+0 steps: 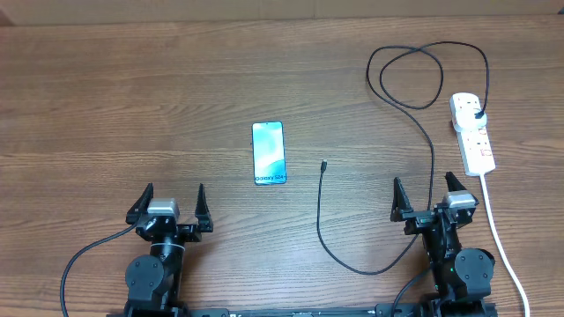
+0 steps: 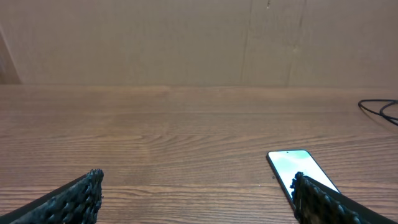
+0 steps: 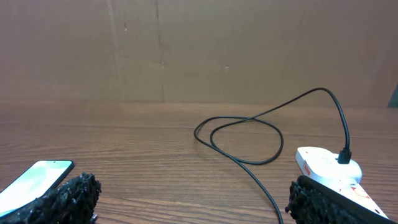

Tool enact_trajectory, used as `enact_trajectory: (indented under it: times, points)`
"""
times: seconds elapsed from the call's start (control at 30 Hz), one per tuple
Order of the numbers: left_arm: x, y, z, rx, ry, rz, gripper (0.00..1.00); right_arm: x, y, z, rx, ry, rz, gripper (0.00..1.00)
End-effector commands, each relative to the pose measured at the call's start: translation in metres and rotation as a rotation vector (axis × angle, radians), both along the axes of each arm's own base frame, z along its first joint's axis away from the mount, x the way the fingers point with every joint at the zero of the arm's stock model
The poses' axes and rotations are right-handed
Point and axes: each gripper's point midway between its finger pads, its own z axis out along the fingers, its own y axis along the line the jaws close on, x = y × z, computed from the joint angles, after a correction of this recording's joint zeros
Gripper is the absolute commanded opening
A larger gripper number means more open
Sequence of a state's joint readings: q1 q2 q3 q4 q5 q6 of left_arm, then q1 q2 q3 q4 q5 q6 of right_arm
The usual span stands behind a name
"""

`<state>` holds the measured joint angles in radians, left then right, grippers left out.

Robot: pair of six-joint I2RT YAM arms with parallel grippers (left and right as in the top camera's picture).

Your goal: Plug charger to phone and switch on socket

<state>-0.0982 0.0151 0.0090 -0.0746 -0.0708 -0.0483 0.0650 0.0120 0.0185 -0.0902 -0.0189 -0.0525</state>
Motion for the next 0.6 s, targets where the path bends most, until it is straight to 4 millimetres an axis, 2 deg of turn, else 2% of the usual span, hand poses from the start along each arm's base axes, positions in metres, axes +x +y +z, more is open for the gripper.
enact_trajectory:
  times: [0.0,0.43,0.5,0.57]
  points:
    - [0.000,-0.002,0.001,0.017,-0.008,-0.014,1.00,0.000,-0.003,-0.002,-0.001,-0.005,-0.012,1.00]
    - [0.000,-0.002,0.001,0.016,-0.009,-0.015,1.00,0.000,-0.003,-0.002,-0.001,-0.005,-0.012,1.00]
    - [-0.001,-0.009,0.000,-0.009,-0.005,-0.051,1.00,0.000,-0.003,-0.002,-0.001,-0.005,-0.012,1.00]
    - [-0.003,-0.024,0.002,-0.094,-0.002,-0.134,1.00,0.000,-0.003,-0.002,-0.001,-0.005,-0.012,1.00]
